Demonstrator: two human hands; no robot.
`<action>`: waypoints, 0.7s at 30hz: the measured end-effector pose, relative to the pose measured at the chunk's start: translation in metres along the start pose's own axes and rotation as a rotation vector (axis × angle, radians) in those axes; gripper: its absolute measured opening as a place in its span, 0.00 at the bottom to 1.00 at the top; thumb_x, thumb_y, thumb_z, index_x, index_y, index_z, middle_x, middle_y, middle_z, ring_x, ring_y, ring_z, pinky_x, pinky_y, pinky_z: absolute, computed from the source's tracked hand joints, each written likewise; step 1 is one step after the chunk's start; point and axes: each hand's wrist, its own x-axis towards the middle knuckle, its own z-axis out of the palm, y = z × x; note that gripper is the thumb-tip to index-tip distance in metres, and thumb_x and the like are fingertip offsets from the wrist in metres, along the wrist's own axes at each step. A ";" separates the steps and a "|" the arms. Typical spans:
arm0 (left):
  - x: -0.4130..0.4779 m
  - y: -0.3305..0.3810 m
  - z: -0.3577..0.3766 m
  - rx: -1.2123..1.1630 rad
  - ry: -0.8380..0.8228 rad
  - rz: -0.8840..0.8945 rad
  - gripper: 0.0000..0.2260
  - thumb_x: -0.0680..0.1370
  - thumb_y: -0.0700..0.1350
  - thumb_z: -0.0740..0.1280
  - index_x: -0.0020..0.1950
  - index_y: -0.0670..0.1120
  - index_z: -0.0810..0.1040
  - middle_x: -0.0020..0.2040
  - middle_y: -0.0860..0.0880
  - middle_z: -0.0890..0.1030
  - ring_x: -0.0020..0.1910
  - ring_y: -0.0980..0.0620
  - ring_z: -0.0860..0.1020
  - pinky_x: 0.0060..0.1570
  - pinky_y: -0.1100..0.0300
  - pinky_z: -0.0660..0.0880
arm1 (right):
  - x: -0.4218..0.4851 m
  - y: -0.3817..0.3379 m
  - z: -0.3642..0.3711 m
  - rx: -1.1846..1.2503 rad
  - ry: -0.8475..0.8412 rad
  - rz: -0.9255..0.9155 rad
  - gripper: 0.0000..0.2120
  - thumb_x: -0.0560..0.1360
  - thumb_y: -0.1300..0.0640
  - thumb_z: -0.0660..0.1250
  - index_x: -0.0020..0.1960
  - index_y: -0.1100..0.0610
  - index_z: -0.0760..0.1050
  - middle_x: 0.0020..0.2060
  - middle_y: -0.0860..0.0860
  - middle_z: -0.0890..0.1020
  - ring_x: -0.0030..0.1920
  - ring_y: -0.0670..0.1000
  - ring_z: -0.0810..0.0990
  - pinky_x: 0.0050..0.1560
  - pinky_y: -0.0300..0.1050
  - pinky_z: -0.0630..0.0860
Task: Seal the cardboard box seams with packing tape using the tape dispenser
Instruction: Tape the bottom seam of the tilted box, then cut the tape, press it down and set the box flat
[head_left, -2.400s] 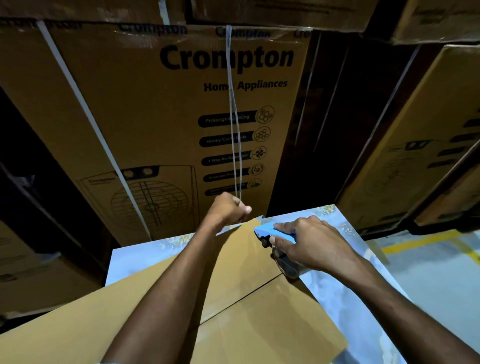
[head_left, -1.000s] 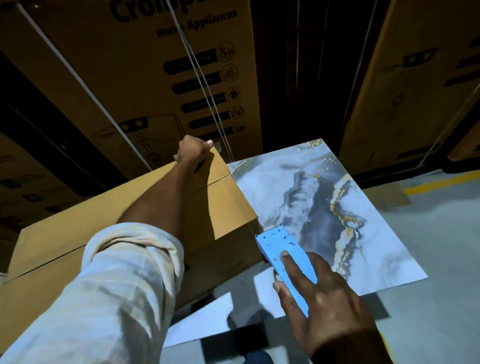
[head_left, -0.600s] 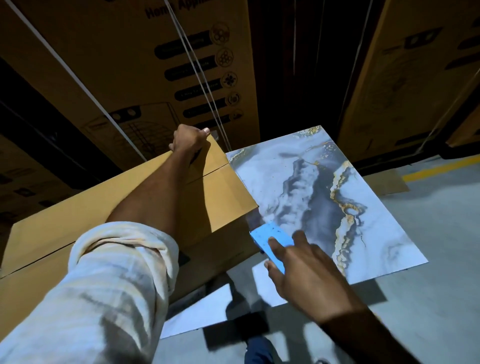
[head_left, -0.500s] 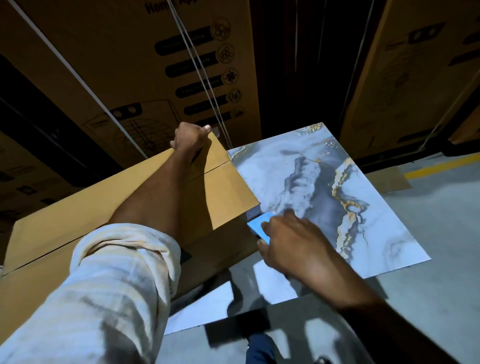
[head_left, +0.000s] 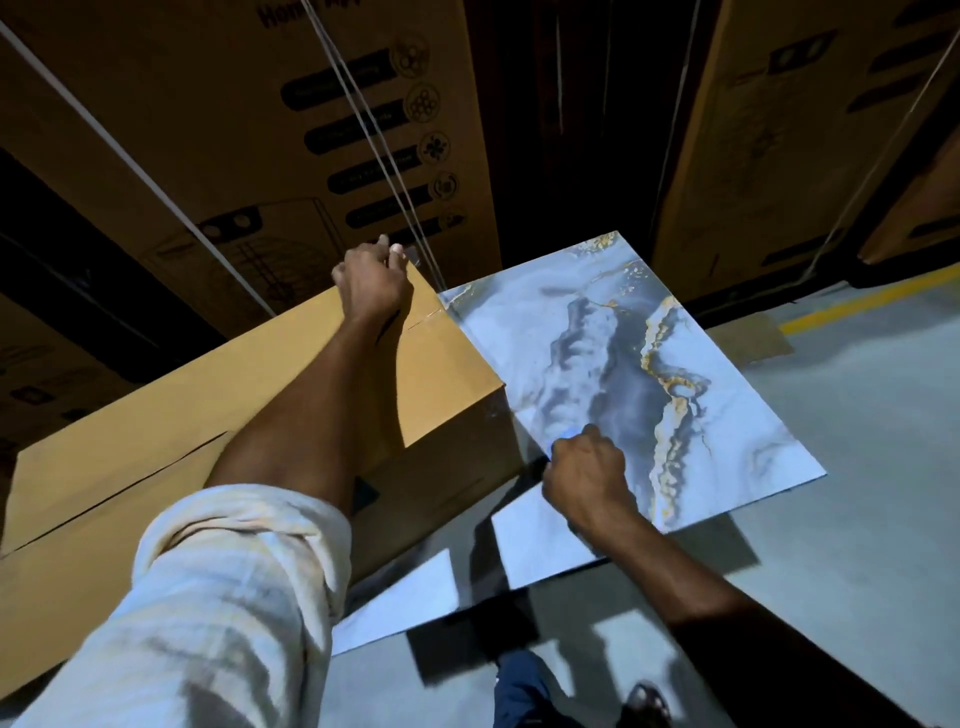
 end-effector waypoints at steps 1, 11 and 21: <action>-0.006 0.005 -0.003 0.029 0.016 0.065 0.20 0.85 0.55 0.56 0.69 0.47 0.79 0.70 0.48 0.78 0.71 0.47 0.71 0.74 0.45 0.59 | 0.004 0.008 0.011 -0.062 0.014 0.031 0.02 0.62 0.60 0.72 0.33 0.59 0.80 0.33 0.61 0.78 0.31 0.59 0.78 0.32 0.43 0.64; -0.150 0.055 -0.028 0.188 -0.185 0.304 0.30 0.84 0.64 0.52 0.76 0.45 0.72 0.80 0.43 0.65 0.81 0.46 0.59 0.80 0.43 0.51 | 0.003 0.086 0.096 -0.203 0.015 -0.008 0.19 0.71 0.64 0.66 0.61 0.62 0.79 0.69 0.72 0.67 0.62 0.72 0.71 0.60 0.64 0.72; -0.229 0.041 -0.035 0.322 -0.143 0.187 0.35 0.83 0.68 0.47 0.81 0.46 0.62 0.82 0.43 0.60 0.82 0.45 0.56 0.80 0.46 0.51 | 0.014 -0.018 -0.040 0.960 0.573 -0.074 0.13 0.84 0.55 0.61 0.60 0.59 0.81 0.56 0.53 0.83 0.57 0.52 0.78 0.57 0.44 0.74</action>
